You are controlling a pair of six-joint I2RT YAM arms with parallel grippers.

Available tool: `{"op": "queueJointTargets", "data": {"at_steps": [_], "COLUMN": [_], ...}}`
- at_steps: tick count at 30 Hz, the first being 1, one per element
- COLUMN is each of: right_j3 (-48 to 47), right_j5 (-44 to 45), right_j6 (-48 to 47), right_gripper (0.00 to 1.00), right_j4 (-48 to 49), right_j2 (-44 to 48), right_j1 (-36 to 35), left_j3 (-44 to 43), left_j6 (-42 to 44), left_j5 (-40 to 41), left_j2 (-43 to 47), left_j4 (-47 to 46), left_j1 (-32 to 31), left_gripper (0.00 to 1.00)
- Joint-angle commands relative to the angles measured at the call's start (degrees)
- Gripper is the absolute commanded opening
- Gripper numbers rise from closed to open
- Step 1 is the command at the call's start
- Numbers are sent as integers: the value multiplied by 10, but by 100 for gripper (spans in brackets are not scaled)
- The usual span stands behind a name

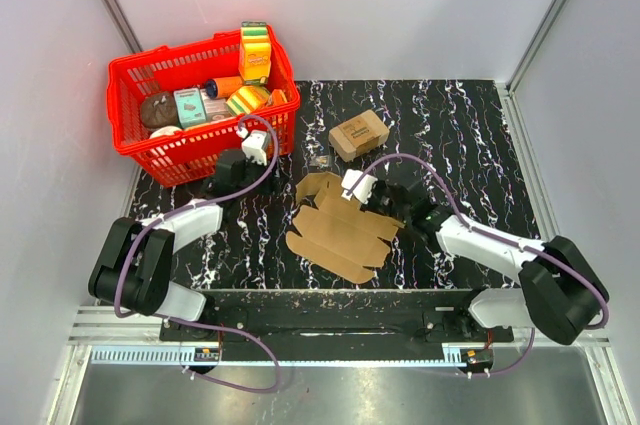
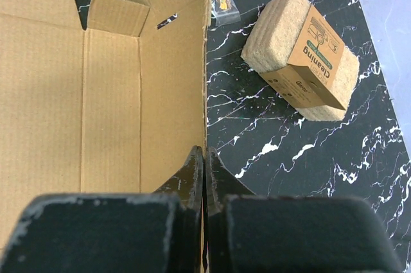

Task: Fold the paper box

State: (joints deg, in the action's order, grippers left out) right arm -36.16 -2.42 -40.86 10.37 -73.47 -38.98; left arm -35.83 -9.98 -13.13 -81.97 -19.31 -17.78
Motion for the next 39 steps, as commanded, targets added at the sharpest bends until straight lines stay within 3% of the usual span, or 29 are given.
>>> {"op": "queueJointTargets", "data": {"at_steps": [1,12,27,39], "right_j3": [-30,-47,-45,-44], "right_j5": [11,10,12,15], "right_j6": [1,-10,-8,-5], "right_gripper": [0,0,1,1], "right_j4": [31,34,43,43], "right_j2": [-19,-65,-69,-61], "right_j1": [7,22,23,24], "left_j3": [4,20,4,-66], "left_j6": [-6,-2,42,88], "left_j5": [20,-30,-178,-155], "left_j2": [11,20,1,-79], "left_j4": [-27,-57,-17,129], "left_j1": [3,4,-39,-62], "left_gripper": [62,59,0,0]}}
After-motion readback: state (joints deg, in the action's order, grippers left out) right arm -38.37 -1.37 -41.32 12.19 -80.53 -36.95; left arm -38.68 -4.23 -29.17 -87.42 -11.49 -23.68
